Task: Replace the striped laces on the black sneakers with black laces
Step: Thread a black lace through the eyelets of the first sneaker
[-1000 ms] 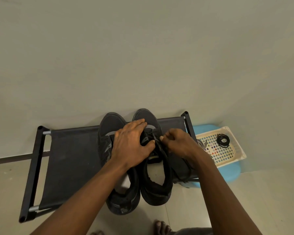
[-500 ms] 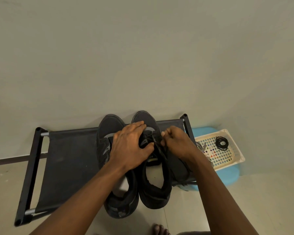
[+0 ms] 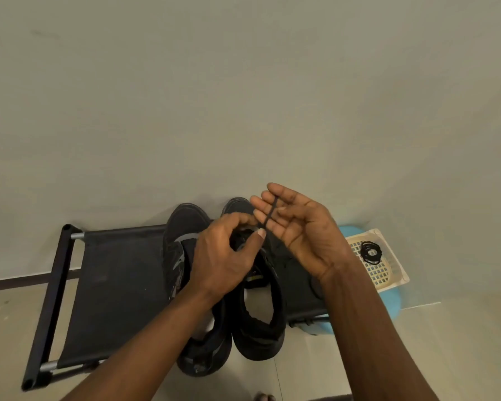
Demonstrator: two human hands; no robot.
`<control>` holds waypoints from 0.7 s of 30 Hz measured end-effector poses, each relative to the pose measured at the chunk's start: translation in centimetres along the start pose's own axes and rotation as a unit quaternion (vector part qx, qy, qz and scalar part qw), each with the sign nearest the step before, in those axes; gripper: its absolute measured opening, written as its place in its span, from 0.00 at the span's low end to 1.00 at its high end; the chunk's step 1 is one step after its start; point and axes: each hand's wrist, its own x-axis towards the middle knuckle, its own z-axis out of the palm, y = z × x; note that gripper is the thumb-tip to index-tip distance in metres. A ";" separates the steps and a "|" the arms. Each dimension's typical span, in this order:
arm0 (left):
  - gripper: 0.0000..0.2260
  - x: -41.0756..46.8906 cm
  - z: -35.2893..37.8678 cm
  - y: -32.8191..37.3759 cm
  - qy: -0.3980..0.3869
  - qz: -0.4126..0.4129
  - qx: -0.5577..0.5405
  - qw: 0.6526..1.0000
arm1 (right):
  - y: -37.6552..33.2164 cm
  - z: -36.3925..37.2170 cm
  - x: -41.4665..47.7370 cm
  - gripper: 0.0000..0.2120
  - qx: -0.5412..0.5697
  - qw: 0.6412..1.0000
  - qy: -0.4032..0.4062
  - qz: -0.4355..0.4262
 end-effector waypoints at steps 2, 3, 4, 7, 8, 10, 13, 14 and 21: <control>0.07 -0.2 0.3 1.0 -0.039 -0.037 -0.095 0.994 | 0.4 0.6 0.1 0.20 0.035 0.999 -0.019 0.005; 0.08 -0.2 0.3 1.3 -0.052 -0.054 -0.129 0.989 | 0.5 0.7 0.1 0.19 0.049 0.999 -0.021 0.006; 0.09 -0.2 0.2 1.5 -0.063 -0.069 -0.160 0.983 | 0.5 0.6 0.2 0.19 0.060 0.998 -0.016 0.004; 0.10 0.2 -1.2 1.8 -0.067 -0.113 -0.232 0.964 | 0.4 -0.3 0.4 0.18 0.076 0.997 0.029 -0.016; 0.10 0.3 -1.8 1.8 -0.052 -0.123 -0.244 0.961 | 0.4 -0.8 0.4 0.18 0.071 0.996 0.052 -0.024; 0.11 0.7 -2.9 1.4 -0.013 -0.138 -0.247 0.959 | 0.3 -2.0 0.5 0.17 0.040 0.993 0.101 -0.037; 0.10 1.2 -4.5 0.4 0.040 -0.136 -0.218 0.966 | 0.5 -3.6 0.9 0.14 0.000 0.986 0.160 -0.035; 0.10 1.2 -5.0 0.3 0.055 -0.129 -0.205 0.969 | 0.6 -4.0 1.1 0.12 -0.008 0.984 0.173 -0.028; 0.06 1.5 -6.9 0.1 0.184 -0.055 -0.171 0.966 | 1.6 -5.5 2.4 0.05 -0.067 0.968 0.239 0.031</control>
